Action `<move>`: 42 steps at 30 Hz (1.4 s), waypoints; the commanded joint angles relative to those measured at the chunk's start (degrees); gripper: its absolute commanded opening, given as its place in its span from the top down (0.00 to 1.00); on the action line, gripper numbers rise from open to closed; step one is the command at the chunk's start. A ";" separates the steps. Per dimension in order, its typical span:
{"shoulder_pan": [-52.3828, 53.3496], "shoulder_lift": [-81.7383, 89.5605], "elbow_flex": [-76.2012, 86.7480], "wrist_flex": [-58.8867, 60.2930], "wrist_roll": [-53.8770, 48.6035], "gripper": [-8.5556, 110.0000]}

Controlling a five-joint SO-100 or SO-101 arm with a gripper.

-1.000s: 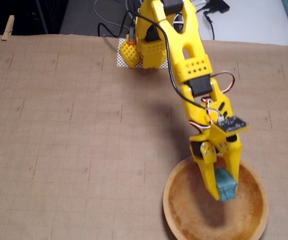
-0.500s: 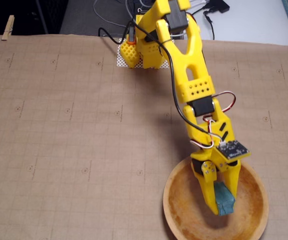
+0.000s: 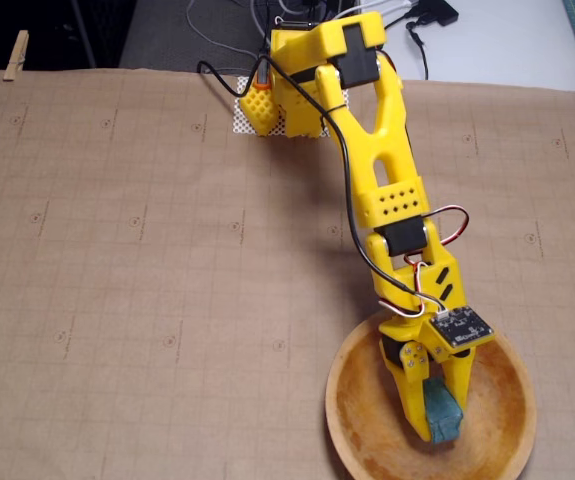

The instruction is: Grasp a blue block and put it in the bowl.

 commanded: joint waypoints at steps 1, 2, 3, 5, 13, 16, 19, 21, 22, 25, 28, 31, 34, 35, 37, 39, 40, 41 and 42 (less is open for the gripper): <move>0.26 2.11 -4.22 -1.67 -0.35 0.85; 0.26 2.11 -4.22 -1.67 -0.35 0.83; 0.26 2.11 -4.22 -1.67 -0.35 0.80; 0.26 2.29 -4.22 -1.67 -0.35 0.75; 0.18 2.81 -4.22 -1.67 -0.44 0.58; 0.18 2.90 -4.22 -1.67 -0.44 0.56; 0.18 4.75 -3.60 -1.41 -0.44 0.55; 0.18 7.56 -2.81 -0.79 -0.44 0.55; 0.18 9.05 -1.67 -0.79 -0.53 0.55; 0.18 14.50 2.20 -0.79 -0.53 0.55; 0.26 21.36 6.94 -0.79 -0.53 0.55; 0.26 28.13 11.51 -0.79 -0.53 0.55; 0.26 34.45 16.08 -0.79 -0.53 0.55; 0.35 37.44 18.11 -0.79 -0.53 0.55; 1.14 41.57 21.18 -0.79 -0.53 0.55; 2.29 45.26 24.26 -0.79 -0.53 0.55; 2.72 47.11 25.66 -0.79 -0.53 0.55; 3.25 48.87 26.98 -0.79 -0.53 0.55; 3.78 51.24 29.00 -0.79 -0.62 0.55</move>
